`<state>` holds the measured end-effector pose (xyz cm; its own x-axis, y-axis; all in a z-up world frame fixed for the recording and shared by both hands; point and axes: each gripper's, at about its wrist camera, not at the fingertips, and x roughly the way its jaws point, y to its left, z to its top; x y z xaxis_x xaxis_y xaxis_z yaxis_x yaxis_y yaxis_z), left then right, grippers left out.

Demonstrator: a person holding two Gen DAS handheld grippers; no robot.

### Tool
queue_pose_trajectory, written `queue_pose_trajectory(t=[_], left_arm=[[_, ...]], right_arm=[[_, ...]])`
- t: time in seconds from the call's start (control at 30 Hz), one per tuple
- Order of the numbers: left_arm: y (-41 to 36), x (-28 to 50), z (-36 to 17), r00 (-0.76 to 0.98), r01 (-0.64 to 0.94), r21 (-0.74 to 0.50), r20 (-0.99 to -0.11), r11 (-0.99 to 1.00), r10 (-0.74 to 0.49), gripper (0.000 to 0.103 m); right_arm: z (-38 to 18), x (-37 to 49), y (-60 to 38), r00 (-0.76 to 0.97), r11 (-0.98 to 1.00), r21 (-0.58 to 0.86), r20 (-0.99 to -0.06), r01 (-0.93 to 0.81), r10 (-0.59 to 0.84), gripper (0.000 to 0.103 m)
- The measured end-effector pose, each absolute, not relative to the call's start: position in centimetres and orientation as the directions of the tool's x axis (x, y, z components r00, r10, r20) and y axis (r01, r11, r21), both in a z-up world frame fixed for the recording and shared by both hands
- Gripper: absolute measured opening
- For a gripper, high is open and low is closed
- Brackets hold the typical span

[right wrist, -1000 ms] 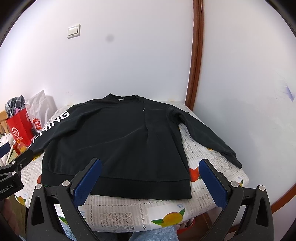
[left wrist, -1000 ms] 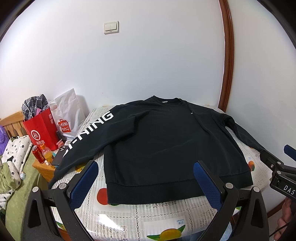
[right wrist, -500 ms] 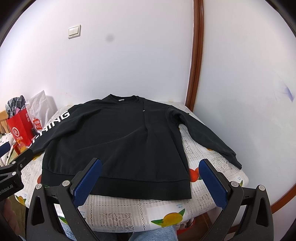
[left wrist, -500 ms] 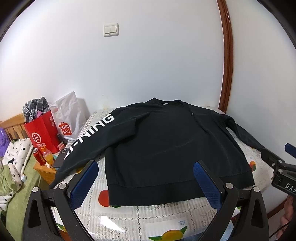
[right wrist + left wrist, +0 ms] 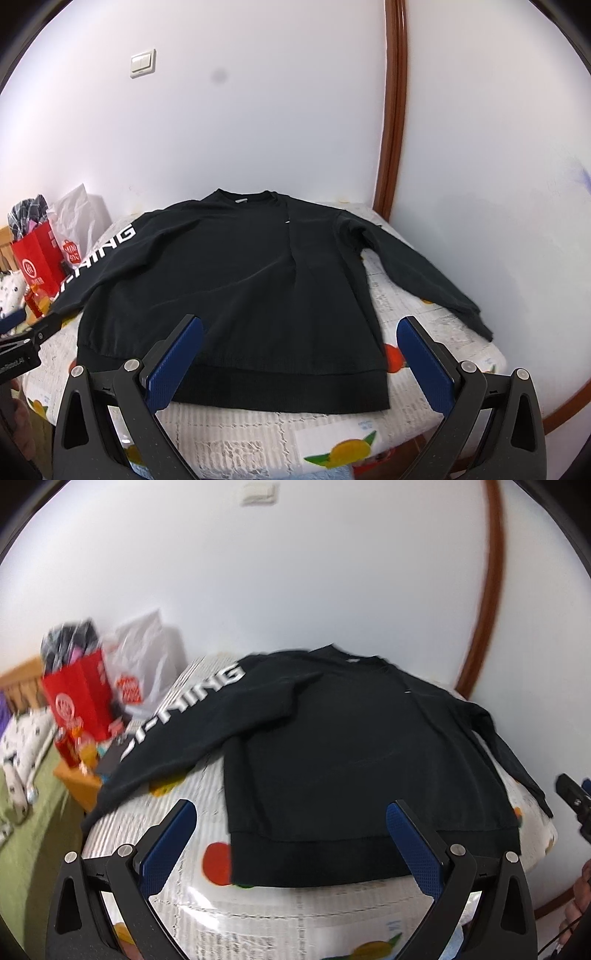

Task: Fold small clothes
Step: 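Grasp the cuff of the lettered sleeve with the left gripper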

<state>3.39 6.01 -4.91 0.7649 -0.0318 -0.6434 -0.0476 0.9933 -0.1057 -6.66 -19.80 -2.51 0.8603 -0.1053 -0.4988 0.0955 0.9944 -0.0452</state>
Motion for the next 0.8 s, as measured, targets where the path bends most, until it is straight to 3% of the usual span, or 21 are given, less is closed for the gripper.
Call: queue_pose_trajectory(t=[0.13, 0.27, 0.47, 0.63, 0.8], left_arm=[[9.7, 4.5, -7.3, 0.742, -0.118, -0.172, -0.670, 0.978, -0.029, 0.103], [12.7, 5.8, -9.7, 0.711, -0.191, -0.194, -0.704, 0.962, -0.001, 0.103], [18.5, 7.1, -13.4, 0.696, -0.287, -0.350, -0.715, 0.892, -0.056, 0.102], [21.5, 8.6, -15.5, 0.709, -0.326, -0.474, -0.694, 0.818, -0.120, 0.090], [22.5, 11.0, -15.5, 0.745, -0.334, -0.516, -0.657, 0.788, -0.115, 0.082]], right_arm=[[-3.1, -5.3, -19.6, 0.864, 0.998, -0.014, -0.499, 0.060, -0.059, 0.103], [-4.3, -3.0, -18.0, 0.862, 0.997, -0.069, -0.504, 0.021, -0.053, 0.103], [-7.2, 1.7, -15.8, 0.809, 0.995, -0.072, -0.587, -0.070, 0.015, 0.103], [-9.3, 5.2, -14.1, 0.743, 0.992, -0.058, -0.668, -0.111, 0.044, 0.103], [-10.7, 8.1, -13.8, 0.692, 0.992, 0.000, -0.716, -0.130, 0.090, 0.102]])
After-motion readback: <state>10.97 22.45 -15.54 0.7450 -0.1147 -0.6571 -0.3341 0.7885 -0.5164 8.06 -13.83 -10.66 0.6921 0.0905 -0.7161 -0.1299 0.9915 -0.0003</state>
